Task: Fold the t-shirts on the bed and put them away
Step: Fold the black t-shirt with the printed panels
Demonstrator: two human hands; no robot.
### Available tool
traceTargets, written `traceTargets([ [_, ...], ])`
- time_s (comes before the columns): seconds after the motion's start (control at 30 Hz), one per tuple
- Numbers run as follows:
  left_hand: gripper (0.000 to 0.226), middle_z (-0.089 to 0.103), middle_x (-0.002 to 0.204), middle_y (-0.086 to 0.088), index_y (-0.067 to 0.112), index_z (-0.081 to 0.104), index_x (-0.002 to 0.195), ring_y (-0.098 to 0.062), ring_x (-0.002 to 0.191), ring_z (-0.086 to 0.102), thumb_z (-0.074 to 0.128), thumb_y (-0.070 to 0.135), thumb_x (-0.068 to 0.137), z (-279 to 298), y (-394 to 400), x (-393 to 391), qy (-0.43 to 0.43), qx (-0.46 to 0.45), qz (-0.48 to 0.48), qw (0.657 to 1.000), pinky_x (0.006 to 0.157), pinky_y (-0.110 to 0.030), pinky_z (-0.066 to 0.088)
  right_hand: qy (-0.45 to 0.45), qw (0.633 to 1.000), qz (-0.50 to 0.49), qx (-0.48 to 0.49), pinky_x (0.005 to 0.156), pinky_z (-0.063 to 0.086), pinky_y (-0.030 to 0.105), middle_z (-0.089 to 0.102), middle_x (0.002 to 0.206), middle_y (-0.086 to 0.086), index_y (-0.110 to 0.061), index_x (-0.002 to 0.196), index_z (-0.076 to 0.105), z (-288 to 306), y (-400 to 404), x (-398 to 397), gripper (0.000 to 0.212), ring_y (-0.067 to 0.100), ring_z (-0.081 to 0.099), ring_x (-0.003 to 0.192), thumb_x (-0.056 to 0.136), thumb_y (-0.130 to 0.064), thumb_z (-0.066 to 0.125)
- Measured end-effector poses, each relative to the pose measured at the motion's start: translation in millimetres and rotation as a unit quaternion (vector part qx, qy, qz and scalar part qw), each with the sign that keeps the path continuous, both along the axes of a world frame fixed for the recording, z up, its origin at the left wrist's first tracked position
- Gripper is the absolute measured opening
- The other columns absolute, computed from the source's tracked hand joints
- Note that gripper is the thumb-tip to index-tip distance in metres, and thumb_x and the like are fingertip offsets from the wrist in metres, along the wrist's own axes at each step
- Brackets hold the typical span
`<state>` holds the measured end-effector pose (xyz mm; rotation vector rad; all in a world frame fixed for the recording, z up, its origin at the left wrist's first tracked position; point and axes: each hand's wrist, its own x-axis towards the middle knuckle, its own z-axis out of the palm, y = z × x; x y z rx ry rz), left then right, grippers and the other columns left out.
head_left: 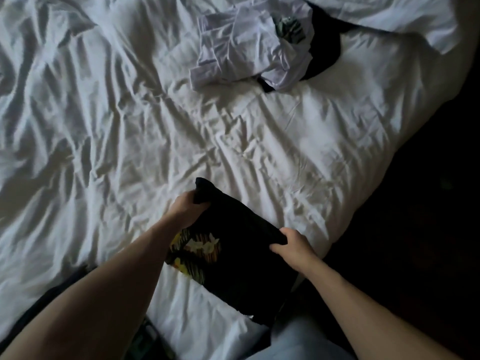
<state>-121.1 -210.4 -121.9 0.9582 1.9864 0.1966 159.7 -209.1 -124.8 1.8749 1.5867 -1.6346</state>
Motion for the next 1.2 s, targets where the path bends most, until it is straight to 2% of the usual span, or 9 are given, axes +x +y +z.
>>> traceTargets([
  [0.1, 0.031, 0.065, 0.106, -0.003, 0.017, 0.065, 0.117, -0.023, 0.096, 0.061, 0.061, 0.032, 0.09, -16.2, 7.3, 0.9, 0.041, 0.031, -0.006, 0.999, 0.073, -0.032, 0.046, -0.037, 0.999, -0.011, 0.031, 0.083, 0.055, 0.042, 0.068, 0.092, 0.001, -0.013, 0.099, 0.061, -7.5, 1.1, 0.7, 0.021, 0.021, 0.066, 0.087, 0.089, -0.032, 0.065],
  [0.2, 0.041, 0.046, 0.133, -0.004, 0.023, 0.06, 0.124, -0.032, 0.124, 0.04, 0.06, 0.038, 0.086, -28.9, 5.3, -2.2, 0.165, 0.009, -0.07, 0.984, 0.102, -0.044, 0.037, -0.14, 0.983, 0.064, 0.102, 0.095, 0.047, 0.039, 0.055, 0.115, 0.001, -0.018, 0.11, 0.059, -12.6, -4.2, 2.0, 0.032, 0.025, 0.052, 0.113, 0.089, -0.042, 0.065],
  [0.53, 0.052, 0.07, 0.097, -0.002, 0.023, 0.066, 0.109, -0.02, 0.086, 0.068, 0.075, 0.06, 0.073, -20.9, 30.9, -19.3, -0.057, -0.096, 0.007, 0.994, 0.078, -0.031, 0.055, -0.008, 0.993, -0.042, -0.113, 0.081, 0.051, 0.028, 0.063, 0.126, 0.008, -0.014, 0.134, 0.052, -24.3, 21.5, 8.8, 0.076, 0.02, 0.062, 0.109, 0.067, -0.042, 0.077],
  [0.67, 0.041, 0.073, 0.094, -0.004, 0.013, 0.067, 0.111, -0.027, 0.091, 0.07, 0.076, 0.021, 0.072, -22.0, 27.3, -19.5, -0.157, 0.03, 0.055, 0.986, 0.081, -0.032, 0.055, 0.1, 0.989, -0.082, -0.069, 0.054, 0.044, 0.019, 0.061, 0.082, 0.003, -0.011, 0.097, 0.055, -7.5, 24.0, 7.5, 0.019, 0.015, 0.061, 0.071, 0.085, -0.01, 0.069],
  [0.8, 0.029, 0.073, 0.074, 0.006, 0.016, 0.067, 0.097, -0.02, 0.077, 0.068, 0.058, -0.01, 0.088, -23.3, 15.3, -21.1, -0.227, 0.116, 0.156, 0.954, 0.063, -0.021, 0.056, 0.159, 0.971, -0.172, 0.039, 0.061, 0.046, 0.027, 0.058, 0.079, 0.007, -0.009, 0.095, 0.054, -2.9, 4.1, 8.7, 0.018, 0.027, 0.06, 0.073, 0.084, 0.005, 0.06],
  [0.87, 0.037, 0.072, 0.089, 0.001, 0.016, 0.066, 0.11, -0.024, 0.086, 0.067, 0.055, -0.012, 0.087, -25.8, 13.5, -20.7, -0.238, 0.133, 0.193, 0.943, 0.066, -0.024, 0.056, 0.177, 0.952, -0.244, 0.052, 0.072, 0.05, 0.016, 0.062, 0.099, -0.008, -0.022, 0.111, 0.059, -3.3, -0.4, 5.2, 0.042, 0.009, 0.064, 0.091, 0.084, 0.01, 0.056],
  [0.93, 0.05, 0.067, 0.105, -0.002, 0.022, 0.057, 0.126, -0.02, 0.094, 0.065, 0.064, -0.002, 0.082, -27.9, 12.5, -19.6, -0.237, 0.127, 0.186, 0.945, 0.071, -0.024, 0.055, 0.179, 0.927, -0.327, 0.045, 0.082, 0.048, 0.012, 0.052, 0.117, -0.018, -0.03, 0.133, 0.051, -4.7, -1.7, -2.2, 0.061, -0.002, 0.056, 0.106, 0.086, 0.007, 0.058],
  [1.03, 0.075, 0.062, 0.12, -0.004, 0.022, 0.043, 0.141, -0.019, 0.103, 0.065, 0.082, 0.023, 0.077, -35.0, 13.7, -15.5, -0.202, 0.072, 0.114, 0.97, 0.079, -0.03, 0.056, 0.104, 0.891, -0.442, -0.014, 0.101, 0.048, 0.037, 0.049, 0.14, 0.0, -0.028, 0.145, 0.039, -15.7, -5.1, -6.0, 0.074, 0.022, 0.053, 0.122, 0.083, -0.019, 0.076],
  [1.2, 0.043, 0.065, 0.09, 0.003, 0.02, 0.059, 0.099, -0.014, 0.077, 0.064, 0.076, 0.054, 0.078, -28.8, 17.1, -9.7, -0.031, 0.027, 0.096, 0.994, 0.07, -0.03, 0.054, 0.017, 0.897, -0.426, -0.119, 0.087, 0.051, 0.035, 0.058, 0.118, 0.011, -0.003, 0.139, 0.038, -16.4, -22.3, -3.3, 0.084, 0.026, 0.059, 0.103, 0.075, -0.03, 0.084],
])
